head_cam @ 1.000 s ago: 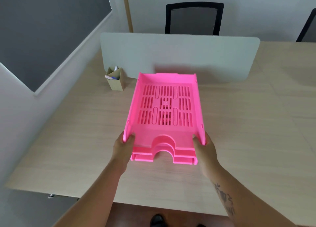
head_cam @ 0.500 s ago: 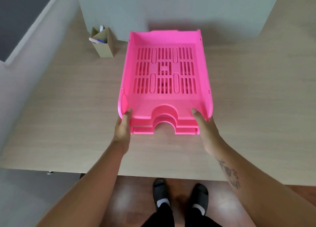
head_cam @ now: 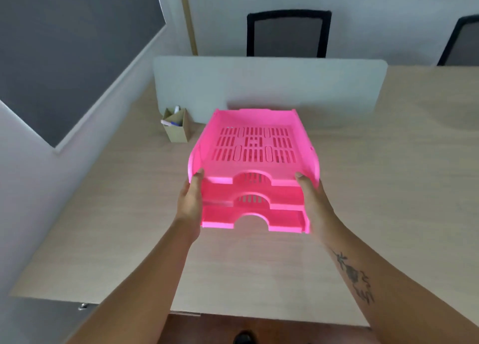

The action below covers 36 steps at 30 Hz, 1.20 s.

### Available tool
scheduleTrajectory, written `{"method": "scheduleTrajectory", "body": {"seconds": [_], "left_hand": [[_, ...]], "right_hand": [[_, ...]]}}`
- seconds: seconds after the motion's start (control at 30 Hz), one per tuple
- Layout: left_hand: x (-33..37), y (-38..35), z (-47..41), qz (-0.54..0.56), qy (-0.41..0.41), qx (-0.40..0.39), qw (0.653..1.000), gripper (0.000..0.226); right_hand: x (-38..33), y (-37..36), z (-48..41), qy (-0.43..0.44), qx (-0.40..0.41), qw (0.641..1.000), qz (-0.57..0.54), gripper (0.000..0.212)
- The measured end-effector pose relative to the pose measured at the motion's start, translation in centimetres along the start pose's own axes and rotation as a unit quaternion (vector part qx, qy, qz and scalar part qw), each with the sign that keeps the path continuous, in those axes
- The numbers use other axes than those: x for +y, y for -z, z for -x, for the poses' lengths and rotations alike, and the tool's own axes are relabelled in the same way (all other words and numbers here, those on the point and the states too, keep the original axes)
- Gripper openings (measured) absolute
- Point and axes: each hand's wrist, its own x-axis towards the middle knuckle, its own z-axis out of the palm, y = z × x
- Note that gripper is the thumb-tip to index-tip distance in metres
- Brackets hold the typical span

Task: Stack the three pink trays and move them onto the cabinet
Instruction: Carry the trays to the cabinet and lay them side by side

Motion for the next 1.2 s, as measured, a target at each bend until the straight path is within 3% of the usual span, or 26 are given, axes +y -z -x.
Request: {"method": "scheduleTrajectory", "body": {"seconds": [0.27, 0.4, 0.6, 0.7, 0.97, 1.1, 1.2], "left_hand": [[2.4, -1.7, 1.9, 0.036, -0.017, 0.029, 0.999, 0.054], [4.7, -3.0, 4.1, 0.058, -0.031, 0.058, 0.996, 0.075], [5.9, -3.4, 10.6, 0.091, -0.111, 0.177, 0.974, 0.049], [5.0, -2.8, 15.8, 0.117, -0.130, 0.252, 0.952, 0.048], [1.0, 1.4, 33.8, 0.134, -0.171, 0.429, 0.877, 0.064], [-1.9, 4.6, 43.6, 0.151, -0.206, 0.525, 0.812, 0.074], [-3.7, 5.4, 51.1, 0.152, -0.226, 0.571, 0.774, 0.061]], "right_hand": [[-3.5, 1.3, 0.9, 0.001, -0.024, 0.999, -0.033, 0.066], [-6.6, 2.2, 0.4, 0.030, -0.067, 0.997, -0.027, 0.063], [-10.1, 2.4, 1.4, 0.066, -0.188, 0.980, 0.001, 0.057], [-10.9, 1.5, 3.5, 0.087, -0.257, 0.962, 0.015, 0.053], [-9.0, -3.7, 14.7, 0.079, -0.447, 0.890, 0.050, 0.050], [-6.4, -6.7, 22.9, 0.076, -0.560, 0.823, 0.057, 0.046], [-4.3, -8.3, 29.6, 0.063, -0.635, 0.768, 0.055, 0.041]]}}
